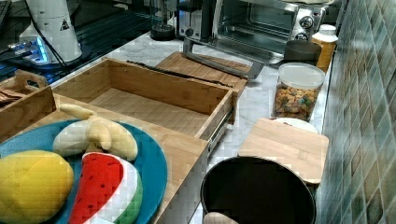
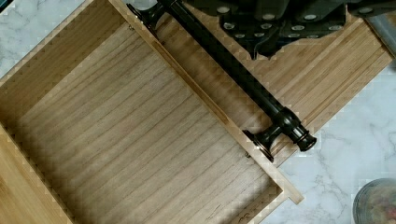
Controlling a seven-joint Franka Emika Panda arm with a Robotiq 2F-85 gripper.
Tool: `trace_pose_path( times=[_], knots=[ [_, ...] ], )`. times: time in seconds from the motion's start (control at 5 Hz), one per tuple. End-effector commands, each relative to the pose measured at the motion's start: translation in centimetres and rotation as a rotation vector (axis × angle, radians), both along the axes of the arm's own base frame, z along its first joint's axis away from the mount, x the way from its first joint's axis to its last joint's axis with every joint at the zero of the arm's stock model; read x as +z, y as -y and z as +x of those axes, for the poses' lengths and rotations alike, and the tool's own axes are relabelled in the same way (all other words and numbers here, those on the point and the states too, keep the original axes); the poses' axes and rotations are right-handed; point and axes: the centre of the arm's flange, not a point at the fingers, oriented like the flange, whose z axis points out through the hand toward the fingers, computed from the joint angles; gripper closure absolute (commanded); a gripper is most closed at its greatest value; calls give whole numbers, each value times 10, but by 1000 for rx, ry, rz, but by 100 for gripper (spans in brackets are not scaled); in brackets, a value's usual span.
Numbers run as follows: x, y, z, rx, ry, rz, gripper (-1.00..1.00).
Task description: Close the drawer.
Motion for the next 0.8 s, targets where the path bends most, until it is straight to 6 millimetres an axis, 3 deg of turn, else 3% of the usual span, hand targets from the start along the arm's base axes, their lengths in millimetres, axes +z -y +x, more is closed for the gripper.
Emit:
trace_pose_path(
  times=[0.2, 0.4, 0.8],
  knots=[
    [-2, 1, -1, 0, -6, -1, 100],
    [-26, -11, -17, 238, 15, -14, 100],
    [-50, -58, -33, 334, -10, 50, 100]
  ],
)
